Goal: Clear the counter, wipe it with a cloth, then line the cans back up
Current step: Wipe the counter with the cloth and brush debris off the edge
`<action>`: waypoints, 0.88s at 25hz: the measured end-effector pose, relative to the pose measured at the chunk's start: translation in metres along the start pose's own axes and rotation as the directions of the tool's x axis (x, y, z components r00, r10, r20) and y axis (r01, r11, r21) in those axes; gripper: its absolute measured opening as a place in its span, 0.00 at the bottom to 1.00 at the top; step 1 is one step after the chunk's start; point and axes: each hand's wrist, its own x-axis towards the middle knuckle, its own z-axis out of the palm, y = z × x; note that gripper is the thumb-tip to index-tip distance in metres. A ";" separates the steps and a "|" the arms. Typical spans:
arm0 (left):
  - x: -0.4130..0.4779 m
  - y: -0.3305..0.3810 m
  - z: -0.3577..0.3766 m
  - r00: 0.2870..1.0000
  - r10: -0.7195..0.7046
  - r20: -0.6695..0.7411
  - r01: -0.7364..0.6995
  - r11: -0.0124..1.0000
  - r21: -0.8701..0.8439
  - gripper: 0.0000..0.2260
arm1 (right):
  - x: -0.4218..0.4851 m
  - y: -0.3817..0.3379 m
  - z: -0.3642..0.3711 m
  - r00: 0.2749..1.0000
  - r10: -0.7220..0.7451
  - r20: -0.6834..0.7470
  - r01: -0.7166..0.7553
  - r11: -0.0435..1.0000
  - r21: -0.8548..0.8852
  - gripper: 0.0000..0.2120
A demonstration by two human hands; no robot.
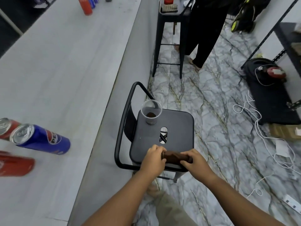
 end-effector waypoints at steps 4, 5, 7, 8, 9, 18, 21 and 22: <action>-0.011 -0.005 -0.001 0.998 -0.049 -0.031 0.043 0.987 -0.158 0.08 | -0.010 -0.006 -0.004 1.000 0.021 -0.022 -0.015 0.970 0.242 0.13; -0.014 -0.004 -0.003 0.997 -0.064 -0.045 0.052 0.975 -0.218 0.07 | -0.012 -0.008 -0.006 0.999 0.033 -0.026 -0.023 0.947 0.321 0.13; -0.022 0.002 -0.009 0.991 -0.115 -0.074 0.081 0.928 -0.364 0.06 | -0.016 -0.015 -0.011 0.998 0.047 -0.035 -0.026 0.890 0.456 0.14; -0.027 0.004 -0.014 0.986 -0.143 -0.081 0.093 0.892 -0.442 0.06 | -0.019 -0.021 -0.014 0.998 0.042 -0.041 -0.016 0.864 0.503 0.15; -0.034 0.006 -0.020 0.983 -0.165 -0.084 0.099 0.849 -0.518 0.06 | -0.022 -0.028 -0.016 0.999 0.031 -0.045 -0.002 0.841 0.541 0.16; -0.137 -0.005 -0.084 0.940 -0.249 -0.234 -0.044 0.590 -0.806 0.08 | -0.053 -0.128 -0.025 0.979 -0.176 0.099 0.069 0.753 0.654 0.16; -0.177 -0.023 -0.099 0.891 -0.325 -0.317 -0.077 0.579 -0.811 0.08 | -0.064 -0.165 -0.009 0.944 -0.273 0.185 0.101 0.773 0.626 0.16; -0.189 -0.030 -0.103 0.872 -0.359 -0.333 -0.084 0.560 -0.824 0.08 | -0.068 -0.177 -0.002 0.931 -0.299 0.211 0.108 0.775 0.623 0.15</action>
